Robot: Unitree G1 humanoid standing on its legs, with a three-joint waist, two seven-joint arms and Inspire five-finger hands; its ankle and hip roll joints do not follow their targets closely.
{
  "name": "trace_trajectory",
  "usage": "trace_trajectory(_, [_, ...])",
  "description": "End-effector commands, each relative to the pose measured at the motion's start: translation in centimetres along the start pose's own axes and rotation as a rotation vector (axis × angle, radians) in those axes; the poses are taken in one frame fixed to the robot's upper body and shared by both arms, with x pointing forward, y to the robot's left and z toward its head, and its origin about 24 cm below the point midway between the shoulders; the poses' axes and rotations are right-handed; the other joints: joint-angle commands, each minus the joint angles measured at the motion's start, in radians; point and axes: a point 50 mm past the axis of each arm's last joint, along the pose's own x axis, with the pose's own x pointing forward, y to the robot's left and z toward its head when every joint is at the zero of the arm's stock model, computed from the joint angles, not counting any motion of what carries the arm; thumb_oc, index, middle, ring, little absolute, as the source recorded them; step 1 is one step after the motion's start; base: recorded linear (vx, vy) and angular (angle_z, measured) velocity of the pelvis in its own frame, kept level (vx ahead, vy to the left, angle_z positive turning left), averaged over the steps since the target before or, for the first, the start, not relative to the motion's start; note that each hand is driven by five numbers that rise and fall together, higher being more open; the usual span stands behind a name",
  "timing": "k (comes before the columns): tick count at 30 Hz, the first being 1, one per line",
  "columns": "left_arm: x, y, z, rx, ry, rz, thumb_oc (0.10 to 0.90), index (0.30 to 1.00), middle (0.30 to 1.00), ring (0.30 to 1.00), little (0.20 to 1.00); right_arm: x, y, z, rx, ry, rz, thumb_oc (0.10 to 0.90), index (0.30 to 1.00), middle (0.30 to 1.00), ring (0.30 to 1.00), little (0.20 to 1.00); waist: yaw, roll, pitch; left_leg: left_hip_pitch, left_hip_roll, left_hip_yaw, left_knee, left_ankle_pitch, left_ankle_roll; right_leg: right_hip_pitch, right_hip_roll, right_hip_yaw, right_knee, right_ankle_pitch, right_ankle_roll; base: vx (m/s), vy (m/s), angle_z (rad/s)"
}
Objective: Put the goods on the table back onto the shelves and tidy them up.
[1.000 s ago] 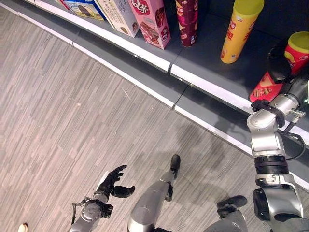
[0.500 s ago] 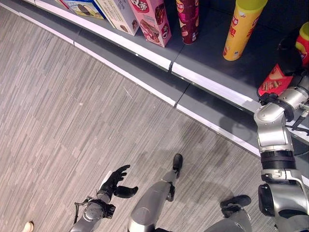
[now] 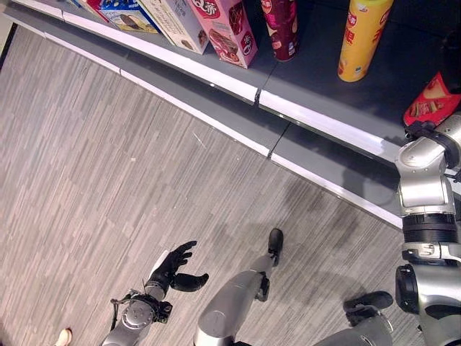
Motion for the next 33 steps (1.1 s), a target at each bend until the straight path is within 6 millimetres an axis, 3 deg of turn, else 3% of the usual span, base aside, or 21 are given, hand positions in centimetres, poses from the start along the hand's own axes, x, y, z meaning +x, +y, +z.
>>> trace_trajectory(1, [-1.5, 0.2, -1.1, -0.007, 0.014, -0.003, 0.800, 0.900, 0.900, 0.900, 0.900, 6.6, -5.5, 6.0, 0.074, -0.291, -0.282, 0.400, 0.300, 0.300, 0.300, 0.300, 0.039, 0.151, 0.030, 0.119, -0.029, -0.052, -0.074, -0.115, -0.004, -0.064, -0.091, 0.167, 0.184, 0.080, 0.109, 0.00, 0.000, 0.00])
trace_trajectory(14, [-1.6, 0.2, -1.0, 0.006, 0.008, -0.017, 0.800, 0.900, 0.900, 0.900, 0.900, 6.1, -4.9, 5.9, 0.049, -0.297, -0.256, 0.400, 0.300, 0.300, 0.300, 0.300, 0.034, 0.145, 0.031, 0.128, -0.037, -0.058, -0.074, -0.117, -0.002, -0.063, -0.112, 0.171, 0.201, 0.076, 0.109, 0.00, 0.000, 0.00])
trace_trajectory(16, [-1.6, 0.2, -1.1, 0.007, 0.010, -0.018, 0.800, 0.900, 0.900, 0.900, 0.900, 6.1, -4.9, 6.0, 0.051, -0.299, -0.255, 0.588, 0.582, 0.582, 0.582, 0.582, 0.033, 0.144, 0.031, 0.129, -0.038, -0.058, -0.074, -0.116, -0.001, -0.063, -0.112, 0.171, 0.201, 0.076, 0.109, 0.00, 0.000, 0.00])
trace_trajectory(17, [-1.6, 0.2, -1.1, 0.008, 0.013, -0.018, 0.800, 0.900, 0.900, 0.900, 0.900, 6.1, -4.9, 6.0, 0.053, -0.300, -0.255, 0.800, 0.900, 0.900, 0.900, 0.900, 0.033, 0.144, 0.031, 0.128, -0.038, -0.057, -0.074, -0.116, -0.002, -0.063, -0.113, 0.171, 0.202, 0.076, 0.109, 0.00, 0.000, 0.00])
trace_trajectory(33, [-1.7, 0.0, -1.3, 0.021, 0.019, -0.024, 0.800, 0.900, 0.900, 0.900, 0.900, 5.6, -4.4, 6.0, 0.066, -0.288, -0.248, 0.800, 0.900, 0.900, 0.900, 0.900, 0.023, 0.135, 0.031, 0.138, -0.047, -0.060, -0.074, -0.118, 0.000, -0.049, -0.129, 0.166, 0.214, 0.088, 0.109, 0.00, 0.004, 0.02])
